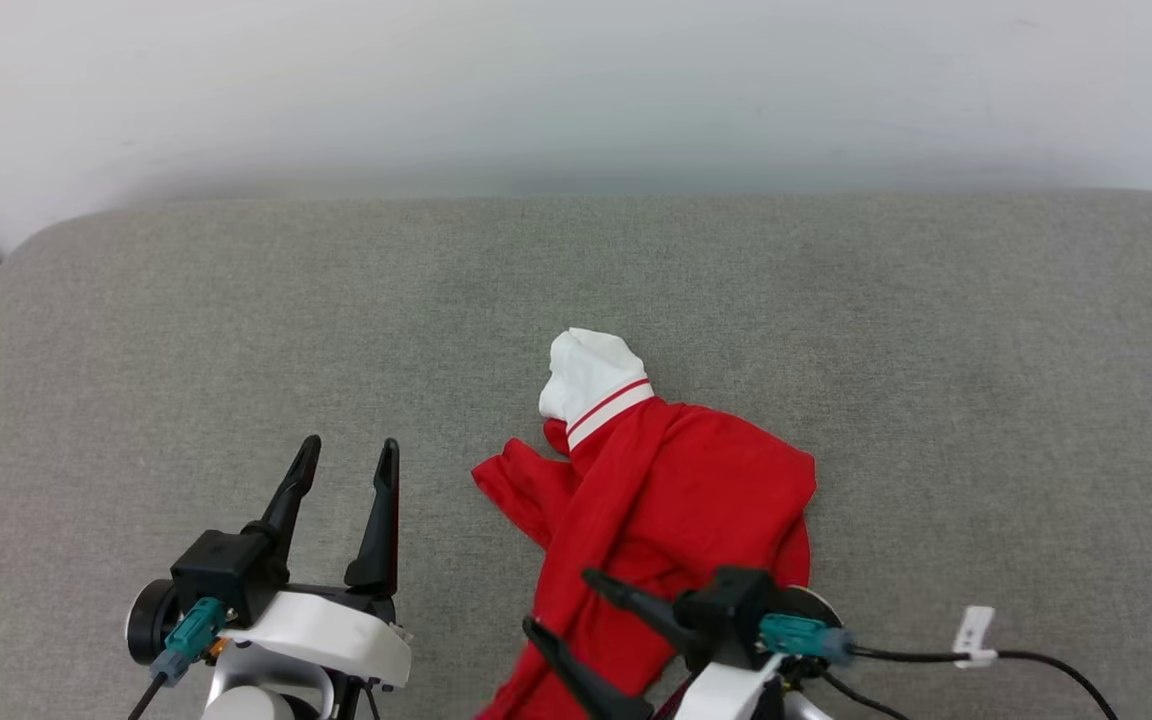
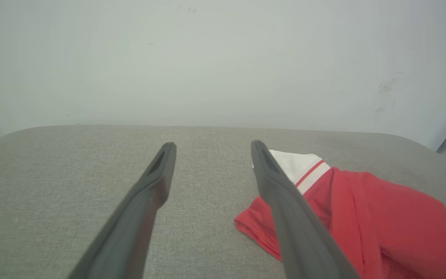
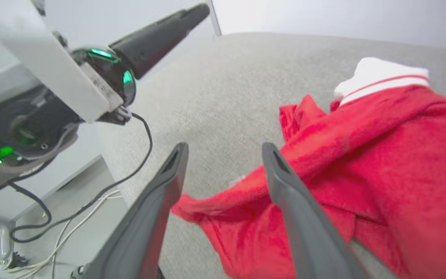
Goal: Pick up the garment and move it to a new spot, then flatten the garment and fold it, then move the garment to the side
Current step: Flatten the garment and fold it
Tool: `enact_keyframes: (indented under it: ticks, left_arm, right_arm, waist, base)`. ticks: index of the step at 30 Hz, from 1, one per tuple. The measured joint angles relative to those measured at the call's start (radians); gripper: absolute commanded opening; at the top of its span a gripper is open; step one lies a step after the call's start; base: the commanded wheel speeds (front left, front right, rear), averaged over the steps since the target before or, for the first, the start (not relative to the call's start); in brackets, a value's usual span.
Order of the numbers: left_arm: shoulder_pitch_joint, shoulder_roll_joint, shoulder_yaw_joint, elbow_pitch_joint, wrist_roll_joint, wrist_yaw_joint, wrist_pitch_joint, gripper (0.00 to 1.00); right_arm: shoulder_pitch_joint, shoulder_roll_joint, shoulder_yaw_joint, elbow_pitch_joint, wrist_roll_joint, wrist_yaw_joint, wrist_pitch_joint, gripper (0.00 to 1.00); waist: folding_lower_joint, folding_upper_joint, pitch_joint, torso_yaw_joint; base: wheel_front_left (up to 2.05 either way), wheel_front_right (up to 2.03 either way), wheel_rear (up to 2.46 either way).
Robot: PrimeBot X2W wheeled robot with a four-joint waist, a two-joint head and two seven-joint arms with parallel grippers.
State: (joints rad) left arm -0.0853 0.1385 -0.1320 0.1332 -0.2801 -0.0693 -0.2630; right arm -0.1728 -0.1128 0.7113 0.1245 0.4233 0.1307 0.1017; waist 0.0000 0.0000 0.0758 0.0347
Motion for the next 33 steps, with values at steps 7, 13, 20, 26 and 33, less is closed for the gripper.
enact_keyframes:
  ticks: [7,13,20,26,33]
  left_arm:
    - [0.012,0.010,0.006,-0.009,-0.005,0.012,0.000,1.00]
    - [0.017,0.013,0.007,-0.027,-0.006,0.021,0.000,1.00]
    - [0.007,0.019,0.011,-0.047,-0.006,0.024,0.000,1.00]
    - [-0.020,0.016,0.015,-0.062,-0.006,0.024,0.000,1.00]
    - [-0.044,0.005,0.023,-0.063,-0.006,0.014,0.000,1.00]
  right_arm:
    - [0.067,0.019,-0.156,-0.108,-0.034,0.000,-0.083,1.00]
    - [0.095,0.007,-0.408,-0.109,-0.059,0.000,0.012,1.00]
    - [0.091,-0.065,-0.566,-0.053,-0.063,0.000,0.247,1.00]
    - [0.047,-0.109,-0.518,-0.017,-0.039,0.000,0.463,1.00]
    - [-0.032,-0.114,-0.429,0.075,-0.016,0.000,0.547,1.00]
  waist:
    - [0.0000,0.0000,-0.020,-0.007]
    - [0.0000,0.0000,-0.018,-0.005]
    - [0.0000,0.0000,0.016,0.010]
    - [0.0000,0.0000,0.063,0.033]
    - [0.0000,0.0000,0.120,0.059]
  base:
    - [0.00,0.00,0.00]
    - [0.00,0.00,0.00]
    - [0.00,0.00,0.00]
    - [0.00,0.00,0.00]
    - [0.00,0.00,0.00]
